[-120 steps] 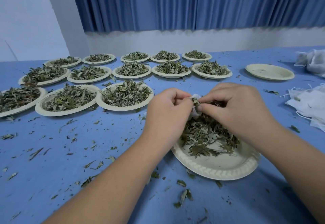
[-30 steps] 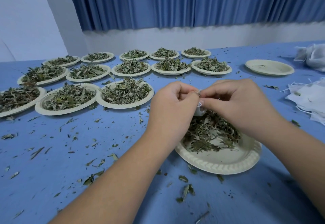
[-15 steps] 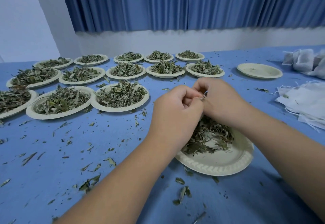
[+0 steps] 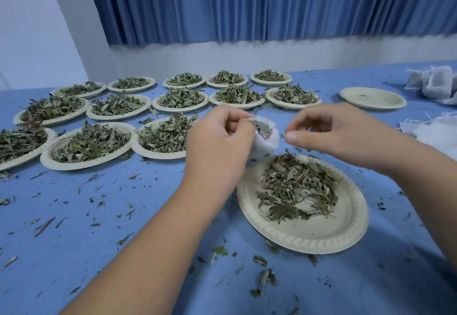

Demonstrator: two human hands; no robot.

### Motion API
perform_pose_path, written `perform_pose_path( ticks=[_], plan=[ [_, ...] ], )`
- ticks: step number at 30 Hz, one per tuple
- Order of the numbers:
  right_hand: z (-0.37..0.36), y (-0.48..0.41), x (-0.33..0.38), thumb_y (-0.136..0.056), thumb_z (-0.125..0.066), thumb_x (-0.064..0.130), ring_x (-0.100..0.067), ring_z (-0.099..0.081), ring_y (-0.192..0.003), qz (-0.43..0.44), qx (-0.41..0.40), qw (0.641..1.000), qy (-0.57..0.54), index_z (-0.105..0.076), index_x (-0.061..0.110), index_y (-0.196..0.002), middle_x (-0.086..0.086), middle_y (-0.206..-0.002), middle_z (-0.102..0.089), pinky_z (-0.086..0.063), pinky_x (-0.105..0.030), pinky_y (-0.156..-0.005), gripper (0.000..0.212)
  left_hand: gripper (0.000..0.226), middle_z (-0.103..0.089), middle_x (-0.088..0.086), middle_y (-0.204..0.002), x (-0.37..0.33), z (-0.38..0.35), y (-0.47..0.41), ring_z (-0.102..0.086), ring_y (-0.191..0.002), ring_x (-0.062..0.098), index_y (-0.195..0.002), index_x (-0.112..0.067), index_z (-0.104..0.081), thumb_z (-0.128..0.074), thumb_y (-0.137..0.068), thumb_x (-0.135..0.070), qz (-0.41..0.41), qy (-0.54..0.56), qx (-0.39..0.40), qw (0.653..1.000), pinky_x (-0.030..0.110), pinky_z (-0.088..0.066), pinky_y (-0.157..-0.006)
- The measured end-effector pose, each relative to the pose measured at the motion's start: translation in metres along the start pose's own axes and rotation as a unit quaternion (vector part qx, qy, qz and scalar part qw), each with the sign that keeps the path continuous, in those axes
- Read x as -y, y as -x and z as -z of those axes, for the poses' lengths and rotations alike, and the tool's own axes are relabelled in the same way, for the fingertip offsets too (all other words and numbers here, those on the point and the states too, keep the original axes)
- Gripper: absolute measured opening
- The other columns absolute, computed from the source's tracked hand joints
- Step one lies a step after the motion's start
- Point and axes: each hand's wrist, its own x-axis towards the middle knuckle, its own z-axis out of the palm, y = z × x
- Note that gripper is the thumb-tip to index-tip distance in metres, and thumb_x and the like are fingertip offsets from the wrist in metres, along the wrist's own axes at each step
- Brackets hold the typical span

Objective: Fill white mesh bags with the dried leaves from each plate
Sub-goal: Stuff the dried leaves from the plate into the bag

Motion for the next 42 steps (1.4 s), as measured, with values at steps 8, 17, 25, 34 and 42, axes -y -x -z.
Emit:
perform_pose_path(
  ticks=[8,17,25,34,42],
  plan=[
    [-0.011,0.022,0.007,-0.04,-0.037,0.094,0.004,-0.047,-0.091,-0.032,0.134,0.967,0.216,-0.045,0.05,-0.12,0.024,-0.106,-0.041,-0.038,-0.021,-0.073,0.092,0.019,-0.067,-0.008,-0.071,0.003,0.007,-0.007,-0.06,-0.066,0.006,-0.074,-0.032,-0.065,-0.062,-0.087,-0.019,-0.024,-0.017,-0.049,0.998,0.029,-0.052,-0.065],
    [-0.033,0.032,0.019,-0.059,-0.054,0.082,-0.006,-0.048,-0.096,-0.016,0.182,0.934,0.306,-0.045,0.044,-0.124,0.02,-0.107,-0.036,-0.047,-0.028,-0.077,0.076,0.017,-0.06,-0.015,-0.065,0.004,0.002,-0.001,-0.05,-0.057,0.0,-0.081,-0.028,-0.064,-0.058,-0.089,-0.014,-0.12,-0.078,-0.021,0.989,0.014,-0.037,-0.058],
    [-0.038,0.027,0.013,-0.082,-0.06,0.057,-0.008,-0.045,-0.094,0.021,0.145,0.945,0.291,-0.058,0.043,-0.121,0.019,-0.092,-0.038,-0.042,-0.028,-0.078,0.042,0.012,-0.055,-0.012,-0.064,0.01,-0.001,-0.001,-0.046,-0.058,0.003,-0.089,-0.013,-0.068,-0.056,-0.088,-0.012,-0.169,-0.135,-0.022,0.976,0.019,-0.038,-0.059],
    [-0.024,0.025,0.006,-0.081,-0.067,0.045,0.001,-0.051,-0.089,0.067,0.1,0.967,0.226,-0.071,0.038,-0.099,0.019,-0.094,-0.06,-0.045,-0.027,-0.081,0.02,0.01,-0.054,-0.015,-0.062,0.018,-0.002,-0.002,-0.049,-0.059,0.003,-0.084,-0.015,-0.066,-0.059,-0.089,-0.01,-0.143,-0.155,-0.002,0.977,0.018,-0.039,-0.06],
    [0.004,0.027,0.006,-0.072,-0.07,0.042,0.005,-0.057,-0.06,0.016,0.05,0.997,0.052,-0.072,0.045,-0.072,0.023,-0.07,-0.067,-0.041,-0.007,-0.059,0.003,0.011,-0.053,-0.02,-0.06,0.016,-0.004,0.002,-0.052,-0.062,-0.007,-0.083,-0.017,-0.069,-0.061,-0.088,-0.01,-0.14,-0.167,0.022,0.976,0.005,-0.037,-0.059]
  ],
)
